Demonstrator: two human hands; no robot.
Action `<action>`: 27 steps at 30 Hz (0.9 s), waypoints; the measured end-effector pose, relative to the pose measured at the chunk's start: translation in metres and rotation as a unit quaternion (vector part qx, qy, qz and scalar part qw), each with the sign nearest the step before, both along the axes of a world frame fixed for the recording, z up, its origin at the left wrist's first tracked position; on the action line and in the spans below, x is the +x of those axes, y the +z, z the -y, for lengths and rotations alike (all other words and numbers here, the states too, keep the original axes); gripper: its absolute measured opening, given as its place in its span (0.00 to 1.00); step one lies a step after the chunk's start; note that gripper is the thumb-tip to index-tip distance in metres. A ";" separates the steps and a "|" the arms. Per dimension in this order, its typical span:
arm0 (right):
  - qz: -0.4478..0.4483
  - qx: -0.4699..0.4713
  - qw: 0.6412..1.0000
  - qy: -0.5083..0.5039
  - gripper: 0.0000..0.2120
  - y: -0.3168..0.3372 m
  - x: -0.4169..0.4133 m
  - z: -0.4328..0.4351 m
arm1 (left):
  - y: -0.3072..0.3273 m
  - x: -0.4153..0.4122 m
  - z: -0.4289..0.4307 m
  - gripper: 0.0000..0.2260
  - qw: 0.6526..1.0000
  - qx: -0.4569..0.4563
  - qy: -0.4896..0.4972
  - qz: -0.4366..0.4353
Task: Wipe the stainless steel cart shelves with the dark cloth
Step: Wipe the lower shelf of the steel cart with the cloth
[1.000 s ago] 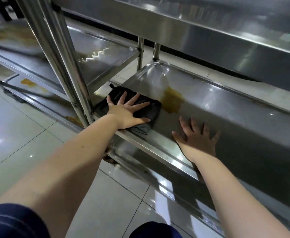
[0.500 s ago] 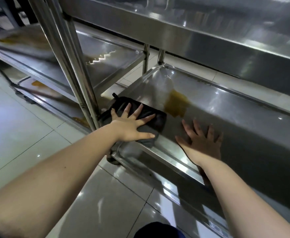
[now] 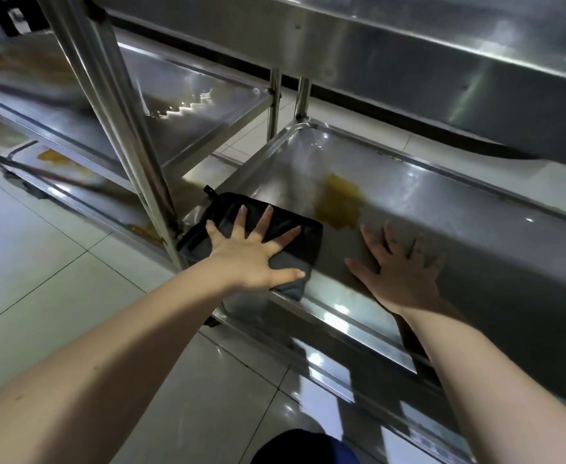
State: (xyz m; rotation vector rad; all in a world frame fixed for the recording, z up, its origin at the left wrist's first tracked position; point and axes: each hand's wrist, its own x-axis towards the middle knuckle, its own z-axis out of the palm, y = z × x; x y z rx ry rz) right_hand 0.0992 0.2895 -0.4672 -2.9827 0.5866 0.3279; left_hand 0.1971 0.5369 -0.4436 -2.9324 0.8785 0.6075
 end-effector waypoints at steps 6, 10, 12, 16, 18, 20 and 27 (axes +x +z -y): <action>0.044 0.051 0.997 -0.026 0.45 0.004 0.015 0.016 | 0.002 0.020 0.009 0.35 1.000 -0.002 -0.029 0.008; 0.015 -0.004 0.999 -0.047 0.43 -0.003 0.024 0.015 | -0.004 0.035 0.014 0.34 0.998 -0.013 -0.051 0.032; 0.021 -0.021 0.999 -0.044 0.42 -0.005 0.023 0.011 | -0.007 0.049 0.023 0.34 0.997 -0.004 -0.061 0.043; 0.014 -0.029 0.998 -0.045 0.43 -0.004 0.024 0.008 | -0.017 0.083 0.056 0.33 0.992 -0.021 -0.082 0.099; 0.017 -0.029 0.998 -0.045 0.43 -0.004 0.023 0.007 | -0.021 0.100 0.077 0.34 0.987 -0.036 -0.090 0.128; 0.021 -0.028 0.998 -0.045 0.42 -0.005 0.023 0.007 | -0.020 0.117 0.100 0.34 0.986 -0.038 -0.088 0.138; 0.021 -0.030 0.998 -0.048 0.39 -0.008 0.026 0.010 | -0.009 0.163 0.159 0.33 0.988 -0.060 -0.068 0.121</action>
